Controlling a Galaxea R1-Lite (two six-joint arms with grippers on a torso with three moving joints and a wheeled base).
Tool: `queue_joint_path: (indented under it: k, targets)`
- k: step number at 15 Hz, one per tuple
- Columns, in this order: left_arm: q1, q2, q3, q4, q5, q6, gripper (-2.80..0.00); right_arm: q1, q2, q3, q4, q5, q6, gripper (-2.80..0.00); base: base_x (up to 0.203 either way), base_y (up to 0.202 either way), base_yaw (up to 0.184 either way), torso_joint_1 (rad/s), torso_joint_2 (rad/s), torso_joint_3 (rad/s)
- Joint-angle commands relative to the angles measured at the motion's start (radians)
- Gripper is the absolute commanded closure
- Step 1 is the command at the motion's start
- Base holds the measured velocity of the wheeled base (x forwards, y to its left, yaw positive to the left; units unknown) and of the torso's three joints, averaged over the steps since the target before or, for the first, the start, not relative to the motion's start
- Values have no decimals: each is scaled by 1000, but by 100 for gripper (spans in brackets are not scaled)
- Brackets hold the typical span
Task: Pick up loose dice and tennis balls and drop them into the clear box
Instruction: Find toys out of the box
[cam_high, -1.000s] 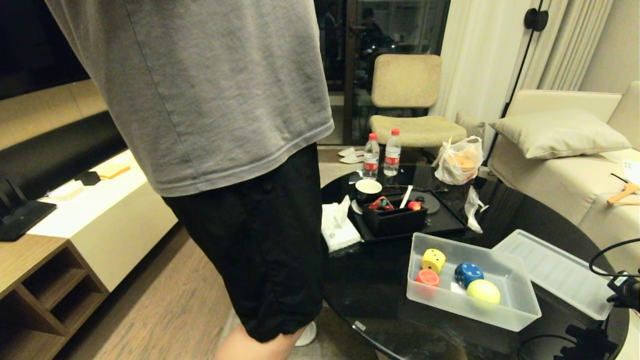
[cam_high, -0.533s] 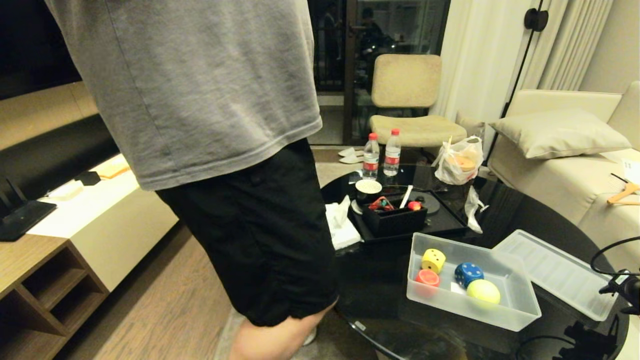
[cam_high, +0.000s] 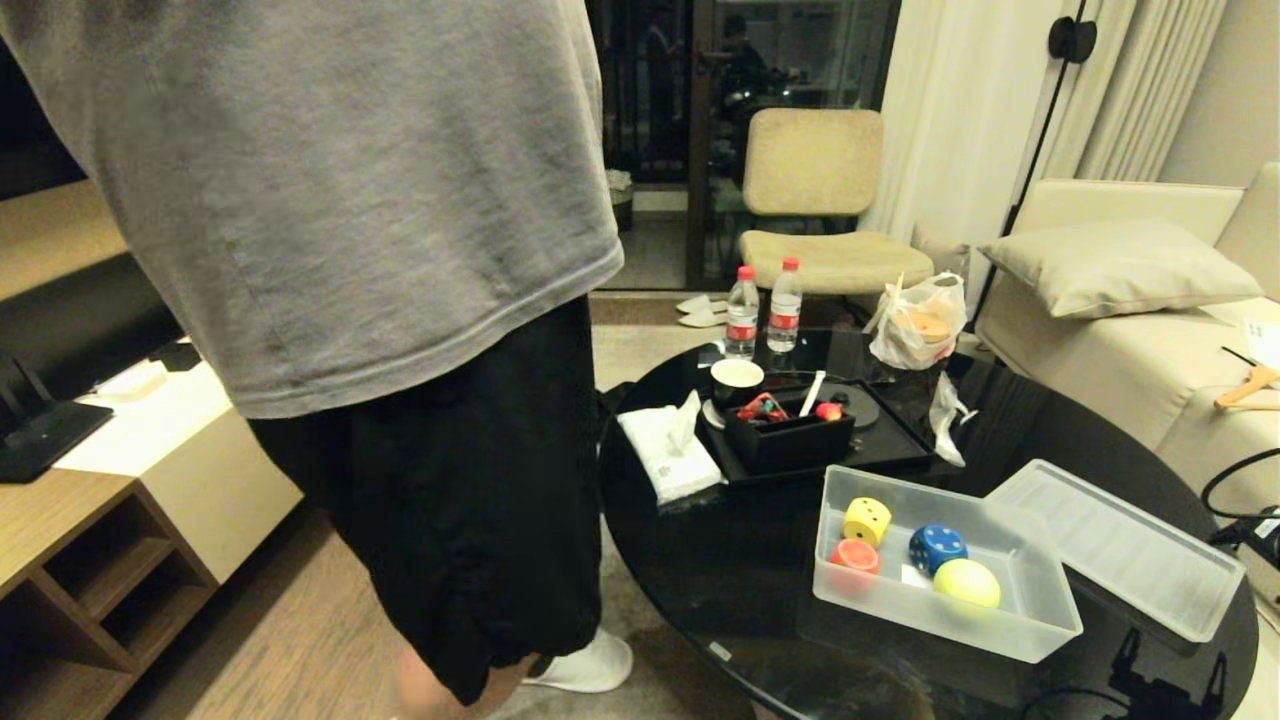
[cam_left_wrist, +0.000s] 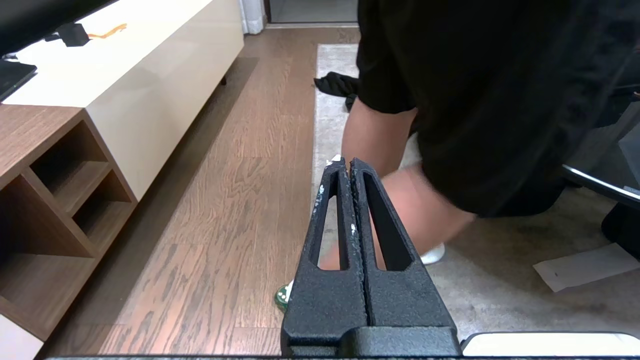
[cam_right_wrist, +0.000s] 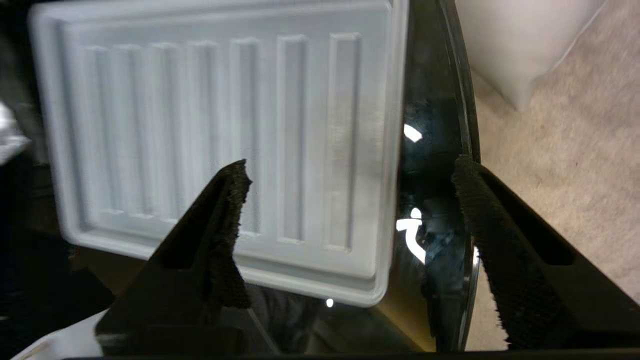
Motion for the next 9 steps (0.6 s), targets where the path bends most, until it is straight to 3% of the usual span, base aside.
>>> queue_joint_path:
  k: [1,2,3,9]
  targets:
    - [0,1,3,-1,0,-1,0,1,-83,8,17,4,1,-280,0,0,0,0,0,0]
    - [0,1,3,-1,0,-1,0,1,-110,5,36,14,1,-280,0,0,0,0,0,0]
    - [0,1,2,-1,0,-1,0,2,-136,2,54,30,1,0,0,0,0,0,0,0]
    - [0,1,2,-1,0,-1,0,56,-331,5,147,63,0,0,0,0,0,0,0,0]
